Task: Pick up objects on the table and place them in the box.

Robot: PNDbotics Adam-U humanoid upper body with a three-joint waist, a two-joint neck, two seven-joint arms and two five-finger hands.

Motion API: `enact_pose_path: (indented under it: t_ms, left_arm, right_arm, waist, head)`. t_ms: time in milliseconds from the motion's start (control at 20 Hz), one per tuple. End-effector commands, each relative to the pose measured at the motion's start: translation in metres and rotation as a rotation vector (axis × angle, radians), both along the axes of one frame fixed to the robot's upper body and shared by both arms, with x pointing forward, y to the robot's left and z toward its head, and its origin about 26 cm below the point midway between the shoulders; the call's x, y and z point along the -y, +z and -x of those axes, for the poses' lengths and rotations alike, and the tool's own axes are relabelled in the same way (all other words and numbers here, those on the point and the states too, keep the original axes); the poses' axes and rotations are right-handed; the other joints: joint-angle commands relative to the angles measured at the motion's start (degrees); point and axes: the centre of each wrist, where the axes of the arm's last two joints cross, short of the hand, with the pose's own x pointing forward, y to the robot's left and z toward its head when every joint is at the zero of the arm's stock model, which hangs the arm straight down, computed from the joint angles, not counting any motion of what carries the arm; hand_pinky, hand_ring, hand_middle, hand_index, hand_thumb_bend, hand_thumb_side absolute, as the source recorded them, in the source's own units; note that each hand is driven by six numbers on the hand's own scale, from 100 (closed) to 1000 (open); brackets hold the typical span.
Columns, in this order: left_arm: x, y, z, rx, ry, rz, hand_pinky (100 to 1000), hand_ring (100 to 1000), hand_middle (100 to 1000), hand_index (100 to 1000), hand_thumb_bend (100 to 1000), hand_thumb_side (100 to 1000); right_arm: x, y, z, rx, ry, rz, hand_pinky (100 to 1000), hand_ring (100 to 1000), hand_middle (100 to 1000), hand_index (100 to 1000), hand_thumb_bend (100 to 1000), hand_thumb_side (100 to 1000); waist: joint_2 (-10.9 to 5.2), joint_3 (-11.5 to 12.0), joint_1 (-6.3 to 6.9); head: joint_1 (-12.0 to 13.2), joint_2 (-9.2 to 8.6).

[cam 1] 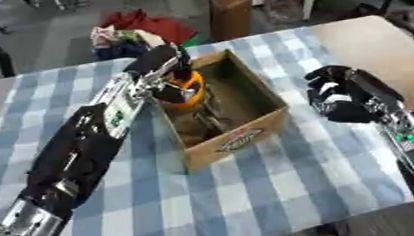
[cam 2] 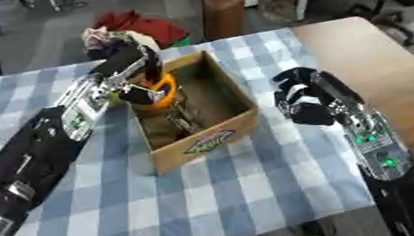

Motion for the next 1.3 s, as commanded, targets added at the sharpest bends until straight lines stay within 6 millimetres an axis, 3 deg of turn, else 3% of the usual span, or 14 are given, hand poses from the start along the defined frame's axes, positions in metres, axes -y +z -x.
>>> enact_pose_path:
  t_ms: [50, 300, 500, 600, 950, 1300]
  left_arm:
    - [-0.005, 0.021, -0.001, 0.058, -0.004, 0.084, 725, 700, 712, 776, 560, 409]
    - [-0.012, 0.057, 0.008, 0.111, -0.014, 0.193, 746, 740, 767, 804, 555, 405]
    - [-0.03, 0.073, 0.011, 0.166, 0.099, 0.236, 728, 692, 714, 777, 400, 184]
    - [-0.044, 0.066, 0.007, 0.161, 0.202, 0.195, 731, 699, 720, 780, 365, 103]
    - [-0.084, 0.025, -0.009, 0.05, 0.41, -0.037, 739, 723, 753, 797, 349, 100]
    - [-0.116, -0.003, -0.012, -0.036, 0.509, -0.113, 746, 740, 759, 799, 348, 100]
  right_arm:
    - [0.002, 0.012, -0.003, 0.031, 0.001, 0.002, 579, 781, 484, 755, 100, 140]
    - [0.002, 0.012, -0.003, 0.031, 0.002, 0.004, 580, 782, 485, 755, 100, 140]
    - [0.003, 0.012, -0.003, 0.031, -0.001, 0.005, 580, 782, 485, 755, 100, 140]
    - [0.003, 0.012, -0.003, 0.03, -0.002, 0.006, 579, 782, 485, 755, 100, 140]
    - [0.005, 0.011, -0.003, 0.028, -0.007, 0.007, 579, 783, 484, 755, 100, 144]
    - [0.007, 0.01, -0.002, 0.024, -0.011, 0.006, 579, 783, 484, 756, 100, 148]
  waist:
    - [-0.64, 0.07, -0.37]
    - [-0.55, 0.35, -0.42]
    - [-0.51, 0.59, -0.5]
    - [-0.53, 0.69, -0.48]
    - [-0.47, 1.0, -0.45]
    - [-0.41, 1.05, -0.33]
  head:
    - [-0.12, -0.12]
    - [-0.26, -0.18]
    - [-0.36, -0.2]
    - [-0.42, -0.27]
    - [-0.77, -0.25]
    - [-1.14, -0.16]
